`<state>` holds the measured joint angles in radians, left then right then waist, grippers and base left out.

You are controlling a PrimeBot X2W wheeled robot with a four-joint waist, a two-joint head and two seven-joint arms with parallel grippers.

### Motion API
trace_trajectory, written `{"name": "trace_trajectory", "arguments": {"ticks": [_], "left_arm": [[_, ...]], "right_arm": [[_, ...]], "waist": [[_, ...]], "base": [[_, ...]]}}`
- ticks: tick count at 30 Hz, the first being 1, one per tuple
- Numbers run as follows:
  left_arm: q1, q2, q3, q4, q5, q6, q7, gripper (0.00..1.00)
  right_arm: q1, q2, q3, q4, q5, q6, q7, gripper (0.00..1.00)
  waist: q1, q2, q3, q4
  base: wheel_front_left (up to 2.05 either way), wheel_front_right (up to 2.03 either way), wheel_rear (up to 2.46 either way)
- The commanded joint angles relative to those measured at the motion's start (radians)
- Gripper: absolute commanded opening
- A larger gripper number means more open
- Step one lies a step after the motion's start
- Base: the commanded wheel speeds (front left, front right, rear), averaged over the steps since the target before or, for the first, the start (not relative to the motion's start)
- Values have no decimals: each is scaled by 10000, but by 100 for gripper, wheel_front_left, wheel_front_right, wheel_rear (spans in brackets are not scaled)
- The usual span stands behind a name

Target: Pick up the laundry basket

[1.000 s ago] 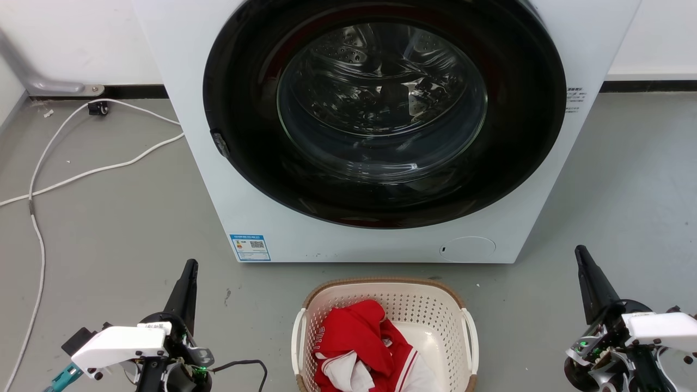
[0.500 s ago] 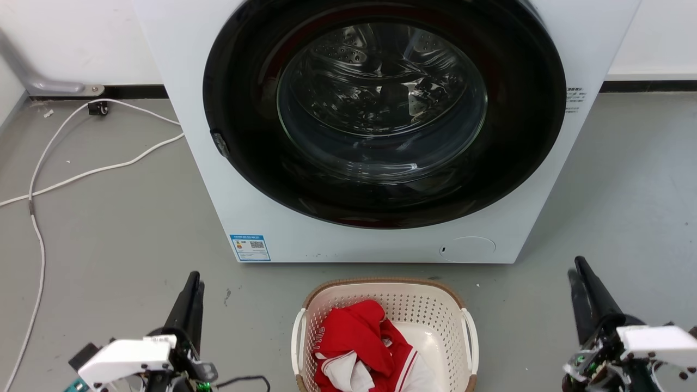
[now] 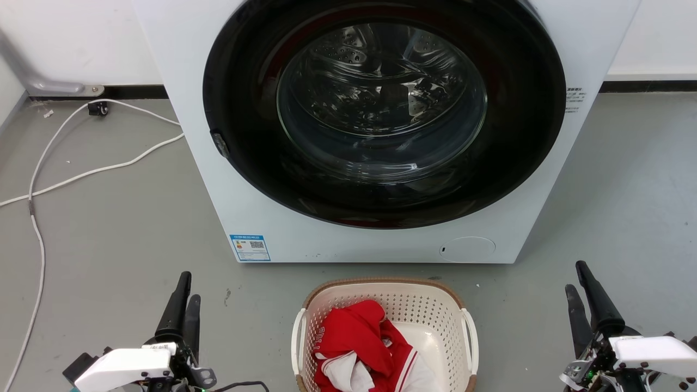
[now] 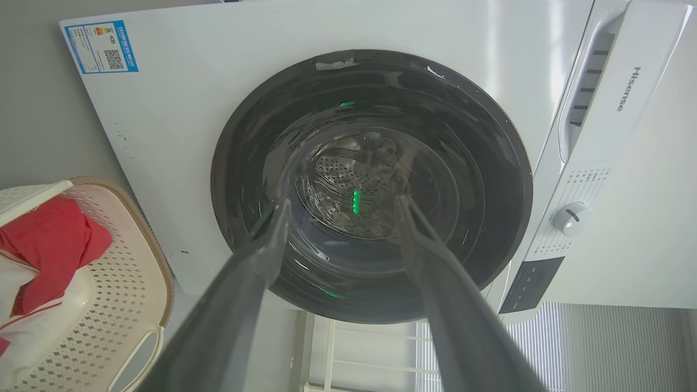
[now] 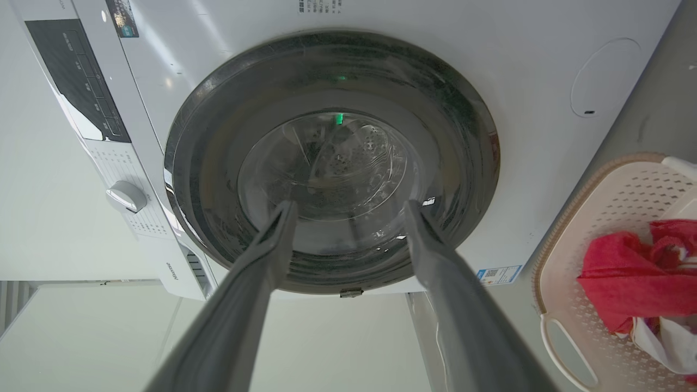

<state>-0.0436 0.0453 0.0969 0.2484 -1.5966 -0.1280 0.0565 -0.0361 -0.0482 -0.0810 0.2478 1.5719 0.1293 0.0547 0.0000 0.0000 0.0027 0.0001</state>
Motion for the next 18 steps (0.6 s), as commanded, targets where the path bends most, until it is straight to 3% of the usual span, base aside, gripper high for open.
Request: {"name": "trace_trajectory", "arguments": {"ticks": [1, 7, 18], "left_arm": [[-47, 30, -3, -272, 86, -7, -121, 100], [27, 33, 191, -352, 410, -9, -386, 100], [-142, 39, 1006, -242, 1610, 74, -832, 100]], "right_arm": [[-75, -28, 42, -258, -172, 13, -111, 100], [-15, -29, -24, -388, -852, 14, -379, 100], [-80, -29, -282, -1116, -3410, 15, -826, 100]], "waist": [[0, 0, -3, 1], [0, 0, -25, 12], [0, 0, -96, 27]], "base": [[0, 0, 0], [0, 0, 0], [0, 0, 0]]}}
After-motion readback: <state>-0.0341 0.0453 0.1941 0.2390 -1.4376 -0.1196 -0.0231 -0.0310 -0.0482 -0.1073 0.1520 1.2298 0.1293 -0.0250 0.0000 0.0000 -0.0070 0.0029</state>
